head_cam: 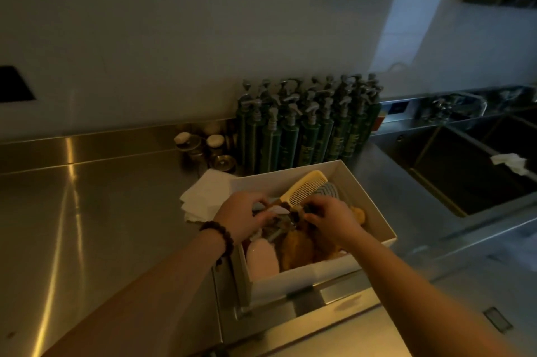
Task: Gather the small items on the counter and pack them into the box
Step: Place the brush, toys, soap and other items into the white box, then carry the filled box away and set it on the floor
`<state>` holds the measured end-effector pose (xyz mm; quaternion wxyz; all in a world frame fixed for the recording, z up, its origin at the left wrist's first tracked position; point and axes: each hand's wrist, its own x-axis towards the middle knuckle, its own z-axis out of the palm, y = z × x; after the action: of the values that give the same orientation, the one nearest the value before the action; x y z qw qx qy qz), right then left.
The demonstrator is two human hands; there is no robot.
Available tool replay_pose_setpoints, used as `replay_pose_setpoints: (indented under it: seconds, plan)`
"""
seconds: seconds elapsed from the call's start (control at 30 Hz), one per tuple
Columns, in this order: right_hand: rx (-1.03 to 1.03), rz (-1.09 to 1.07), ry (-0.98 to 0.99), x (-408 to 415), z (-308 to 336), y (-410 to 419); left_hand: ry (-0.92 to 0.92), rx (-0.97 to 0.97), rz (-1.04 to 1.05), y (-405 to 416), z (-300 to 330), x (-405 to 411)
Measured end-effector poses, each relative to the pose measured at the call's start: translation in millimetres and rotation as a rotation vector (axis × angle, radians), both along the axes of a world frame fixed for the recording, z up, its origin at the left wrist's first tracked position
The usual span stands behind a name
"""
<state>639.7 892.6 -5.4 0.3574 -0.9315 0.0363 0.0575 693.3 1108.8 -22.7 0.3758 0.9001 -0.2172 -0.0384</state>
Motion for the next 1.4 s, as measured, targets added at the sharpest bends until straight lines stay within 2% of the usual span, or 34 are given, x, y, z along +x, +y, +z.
replay_pose_setpoints:
  seconds: [0.1,0.3,0.47,0.57,0.8,0.9,1.0,1.17,1.4]
  plan:
    - [0.019,0.001,-0.001,5,-7,-5,-0.04,0.003,0.001,-2,-5,-1]
    - [-0.063,0.037,-0.148,21,-4,-19,-0.078,0.11,0.059,-2,-11,-3]
    - [-0.074,0.09,-0.207,29,2,-57,-0.02,-0.007,0.17,-1,-17,-14]
    - [-0.082,0.085,-0.155,33,1,-82,0.068,-0.105,0.22,-5,-24,-24]
    - [-0.111,0.082,-0.217,35,-8,-96,0.172,-0.266,0.317,-15,-27,-38]
    - [-0.003,-0.008,-0.11,35,-12,-105,0.169,-0.293,0.347,-16,-27,-41]
    - [0.248,-0.036,0.071,26,-21,-117,0.204,-0.362,0.372,-18,-28,-43]
    - [0.592,-0.055,0.149,16,-26,-124,0.406,-0.717,0.389,-20,-31,-53]
    - [0.668,-0.006,0.193,14,-24,-120,0.492,-0.796,0.421,-21,-29,-55]
